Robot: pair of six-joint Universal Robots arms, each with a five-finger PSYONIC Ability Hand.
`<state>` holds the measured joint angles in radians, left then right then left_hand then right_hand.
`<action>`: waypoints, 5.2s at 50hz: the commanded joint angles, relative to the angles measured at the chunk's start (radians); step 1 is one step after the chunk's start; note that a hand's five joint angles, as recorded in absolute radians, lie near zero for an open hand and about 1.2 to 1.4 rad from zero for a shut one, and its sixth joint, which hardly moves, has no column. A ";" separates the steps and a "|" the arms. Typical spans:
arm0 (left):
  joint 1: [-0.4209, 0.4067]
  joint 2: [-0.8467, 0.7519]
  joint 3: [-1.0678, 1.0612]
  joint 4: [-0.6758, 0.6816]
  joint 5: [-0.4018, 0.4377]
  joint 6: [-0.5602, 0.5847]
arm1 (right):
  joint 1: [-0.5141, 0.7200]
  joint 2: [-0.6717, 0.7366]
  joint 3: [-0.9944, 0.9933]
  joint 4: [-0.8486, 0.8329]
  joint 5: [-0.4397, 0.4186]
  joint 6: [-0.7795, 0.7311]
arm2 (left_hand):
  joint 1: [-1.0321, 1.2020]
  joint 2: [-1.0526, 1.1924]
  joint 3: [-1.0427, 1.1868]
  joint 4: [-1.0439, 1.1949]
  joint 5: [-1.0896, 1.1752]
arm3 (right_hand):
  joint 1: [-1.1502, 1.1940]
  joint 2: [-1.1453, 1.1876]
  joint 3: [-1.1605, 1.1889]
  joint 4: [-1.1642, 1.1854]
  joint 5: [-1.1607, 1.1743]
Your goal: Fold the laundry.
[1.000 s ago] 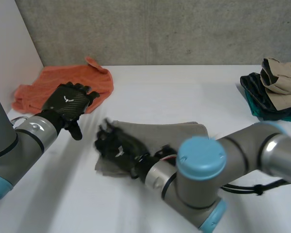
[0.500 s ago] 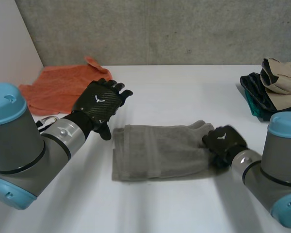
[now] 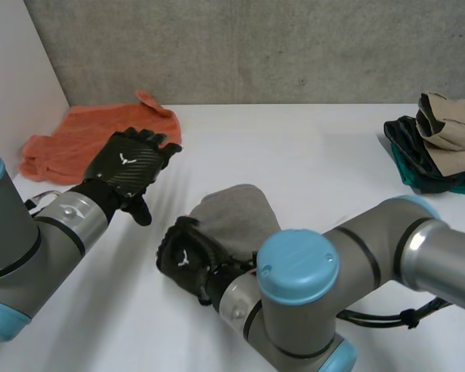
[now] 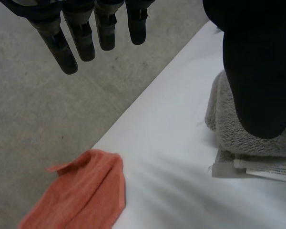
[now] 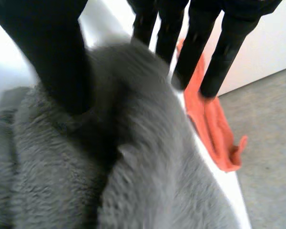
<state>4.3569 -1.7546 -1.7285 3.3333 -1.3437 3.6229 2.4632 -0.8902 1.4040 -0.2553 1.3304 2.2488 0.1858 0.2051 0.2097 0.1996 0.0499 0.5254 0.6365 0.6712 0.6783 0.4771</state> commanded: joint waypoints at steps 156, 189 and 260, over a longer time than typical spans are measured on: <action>-0.145 -0.138 0.541 -0.248 0.221 -0.311 | -1.270 0.260 -0.382 -0.509 -0.432 0.876 | 0.007 -0.012 -0.017 -0.007 -0.032 | 0.581 0.470 0.435 0.428 0.455; -0.261 -0.042 0.555 -0.248 0.227 -0.322 | -1.250 -0.366 -0.247 -0.016 -0.005 0.497 | 0.001 -0.018 -0.023 -0.012 -0.037 | -0.351 -0.462 -0.497 -0.504 -0.477; 0.383 -1.005 1.112 -0.123 0.201 0.066 | -0.713 -0.256 0.300 -0.012 -0.192 0.365 | 0.354 0.334 0.330 0.340 0.315 | -0.351 -0.462 -0.497 -0.504 -0.477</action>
<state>4.7385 -2.7289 -0.6484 3.2084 -1.1411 3.6858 1.7510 -1.1551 1.7059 -0.2567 1.1376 2.6153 0.4522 0.4555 0.4545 0.4598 0.2884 0.2236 0.2082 0.2097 0.2114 0.0492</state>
